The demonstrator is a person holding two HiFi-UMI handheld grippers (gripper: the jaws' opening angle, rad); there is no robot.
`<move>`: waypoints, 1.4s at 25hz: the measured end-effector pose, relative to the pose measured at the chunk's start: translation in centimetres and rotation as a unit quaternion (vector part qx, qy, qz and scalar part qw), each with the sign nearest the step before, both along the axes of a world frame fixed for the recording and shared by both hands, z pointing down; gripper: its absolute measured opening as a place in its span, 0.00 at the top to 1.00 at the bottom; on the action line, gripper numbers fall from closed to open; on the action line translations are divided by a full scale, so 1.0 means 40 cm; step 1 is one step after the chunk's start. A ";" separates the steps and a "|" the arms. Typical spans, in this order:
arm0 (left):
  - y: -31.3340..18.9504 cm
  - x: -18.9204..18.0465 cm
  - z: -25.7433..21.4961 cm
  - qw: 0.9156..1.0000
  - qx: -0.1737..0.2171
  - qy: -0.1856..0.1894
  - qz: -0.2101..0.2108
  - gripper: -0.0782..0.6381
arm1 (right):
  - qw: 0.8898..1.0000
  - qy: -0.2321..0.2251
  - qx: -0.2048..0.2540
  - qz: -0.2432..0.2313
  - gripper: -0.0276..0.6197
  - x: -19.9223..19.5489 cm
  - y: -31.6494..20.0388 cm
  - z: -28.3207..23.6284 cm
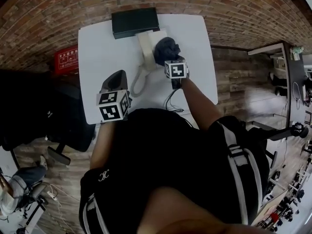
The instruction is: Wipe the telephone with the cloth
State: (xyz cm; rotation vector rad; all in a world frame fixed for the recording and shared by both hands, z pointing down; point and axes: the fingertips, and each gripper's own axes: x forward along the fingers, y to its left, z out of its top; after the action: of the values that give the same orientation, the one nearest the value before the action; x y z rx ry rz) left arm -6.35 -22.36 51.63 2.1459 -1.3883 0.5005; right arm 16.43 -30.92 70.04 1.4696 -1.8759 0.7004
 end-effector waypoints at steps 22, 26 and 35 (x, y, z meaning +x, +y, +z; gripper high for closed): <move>-0.058 -0.013 -0.222 0.988 0.150 -0.015 -0.025 0.90 | 0.938 -0.117 0.325 -0.018 0.91 -0.064 0.053 -0.665; -0.059 -0.007 -0.272 0.985 0.171 -0.003 -0.029 0.90 | 0.921 -0.129 0.368 -0.004 0.91 -0.067 0.081 -0.771; -0.063 -0.002 -0.291 0.984 0.174 0.006 -0.019 0.90 | 0.926 -0.129 0.354 0.013 0.91 -0.086 0.107 -0.763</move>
State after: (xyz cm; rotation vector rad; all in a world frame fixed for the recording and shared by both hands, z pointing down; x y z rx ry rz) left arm -6.44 -24.87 39.99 2.3822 -1.6039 0.2408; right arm 12.99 -26.65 39.53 1.9033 -2.4759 0.2223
